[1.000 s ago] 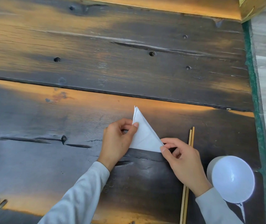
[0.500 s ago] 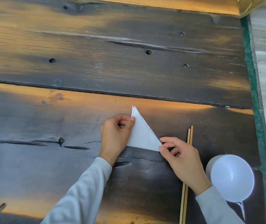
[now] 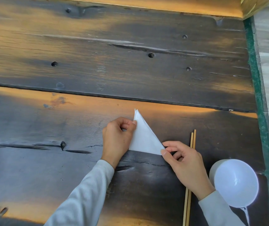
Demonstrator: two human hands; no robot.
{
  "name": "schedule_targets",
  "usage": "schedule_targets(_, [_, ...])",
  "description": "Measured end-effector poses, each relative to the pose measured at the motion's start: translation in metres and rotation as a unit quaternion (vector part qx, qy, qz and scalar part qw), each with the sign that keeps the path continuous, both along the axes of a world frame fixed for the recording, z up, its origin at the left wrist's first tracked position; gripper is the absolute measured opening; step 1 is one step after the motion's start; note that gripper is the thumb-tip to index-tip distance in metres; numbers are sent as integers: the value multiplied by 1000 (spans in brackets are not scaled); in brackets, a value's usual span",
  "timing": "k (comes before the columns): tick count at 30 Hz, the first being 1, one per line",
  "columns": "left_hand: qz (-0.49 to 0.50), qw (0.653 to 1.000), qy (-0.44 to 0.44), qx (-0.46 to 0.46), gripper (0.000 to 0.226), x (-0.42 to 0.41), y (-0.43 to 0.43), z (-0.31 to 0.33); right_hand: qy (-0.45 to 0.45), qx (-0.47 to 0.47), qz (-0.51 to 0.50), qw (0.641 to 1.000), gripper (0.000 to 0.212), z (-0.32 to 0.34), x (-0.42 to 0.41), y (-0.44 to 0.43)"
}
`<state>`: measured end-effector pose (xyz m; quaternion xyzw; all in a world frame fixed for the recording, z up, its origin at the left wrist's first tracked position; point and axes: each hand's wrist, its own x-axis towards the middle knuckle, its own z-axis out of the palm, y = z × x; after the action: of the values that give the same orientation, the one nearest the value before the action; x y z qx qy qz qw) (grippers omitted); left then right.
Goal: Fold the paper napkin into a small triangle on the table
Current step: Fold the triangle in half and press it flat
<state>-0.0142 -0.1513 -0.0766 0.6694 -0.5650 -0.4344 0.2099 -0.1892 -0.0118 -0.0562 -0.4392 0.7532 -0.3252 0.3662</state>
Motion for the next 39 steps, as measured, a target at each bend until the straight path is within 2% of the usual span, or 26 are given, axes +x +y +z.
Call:
schedule_targets(8, [-6, 1000, 1, 1, 22, 0, 0, 5, -6, 0, -9, 1000, 33, 0, 0, 0])
schedule_targets(10, [-18, 999, -8, -29, 19, 3, 2, 6, -6, 2, -9, 1000, 32, -1, 0, 0])
schedule_targets(12, [-63, 992, -17, -105, 8, 10, 6, 9, -5, 2, -10, 1000, 32, -1, 0, 0])
schedule_targets(13, [-104, 984, -21, -146, 7, 13, 8, 10, -5, 2, -10, 1000, 32, 0, 0, 0])
schedule_targets(16, [-271, 936, -67, -214, 32, 24, 12, 7, 0, 4, -8, 1000, 33, 0, 1, -1])
schedule_targets(20, [-382, 891, -123, -211, 46, 35, 2, 4, 4, 5, -8, 1000, 34, 1, 1, -1])
schedule_targets(24, [-446, 857, -154, -205, 52, 44, -13, 6, 6, 4, -6, 1000, 34, 1, 1, -1])
schedule_targets(30, [-491, 823, -196, -208, 63, 46, -26, 11, 3, 4, -7, 1000, 33, 0, 1, -1])
schedule_targets(36, [-519, 798, -228, -205, 67, 45, -31, 13, -4, 1, -14, 1000, 30, -4, 0, 0])
schedule_targets(39, [-522, 797, -226, -205, 66, 43, -33, 15, -2, 5, -14, 1000, 29, -5, 0, 1])
